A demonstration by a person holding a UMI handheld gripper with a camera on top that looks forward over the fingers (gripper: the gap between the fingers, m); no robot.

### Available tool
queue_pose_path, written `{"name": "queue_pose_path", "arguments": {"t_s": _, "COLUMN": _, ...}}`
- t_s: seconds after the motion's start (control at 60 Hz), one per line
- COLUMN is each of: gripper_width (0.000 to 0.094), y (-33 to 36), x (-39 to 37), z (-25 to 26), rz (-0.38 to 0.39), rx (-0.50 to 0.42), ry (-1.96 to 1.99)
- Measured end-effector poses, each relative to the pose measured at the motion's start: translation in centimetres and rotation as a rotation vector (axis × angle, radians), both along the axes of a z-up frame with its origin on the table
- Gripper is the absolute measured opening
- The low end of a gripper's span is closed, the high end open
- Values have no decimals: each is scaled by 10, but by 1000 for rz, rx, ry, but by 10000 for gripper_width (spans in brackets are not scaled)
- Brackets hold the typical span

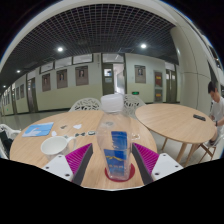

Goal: Pour water

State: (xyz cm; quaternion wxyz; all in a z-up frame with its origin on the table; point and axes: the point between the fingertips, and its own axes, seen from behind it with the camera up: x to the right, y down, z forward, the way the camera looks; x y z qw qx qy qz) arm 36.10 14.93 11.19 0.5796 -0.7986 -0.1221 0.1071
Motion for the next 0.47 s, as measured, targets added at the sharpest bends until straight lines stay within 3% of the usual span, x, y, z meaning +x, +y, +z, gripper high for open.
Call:
{"name": "queue_pose_path", "arguments": {"t_s": 0.133, "gripper_width": 849, "y": -46, "x": 15, "z": 7, "rz": -23, "rx": 16, "ry": -55}}
{"name": "queue_pose_path", "arguments": {"t_s": 0.333, "gripper_width": 862, "y": -115, "x": 3, "z": 19, "rz": 28, "rx": 32, "ry": -51}}
{"name": "queue_pose_path", "arguments": {"t_s": 0.467, "gripper_width": 844, "y": -158, "x": -31, "z": 22, "rz": 123, "rx": 24, "ry": -12}}
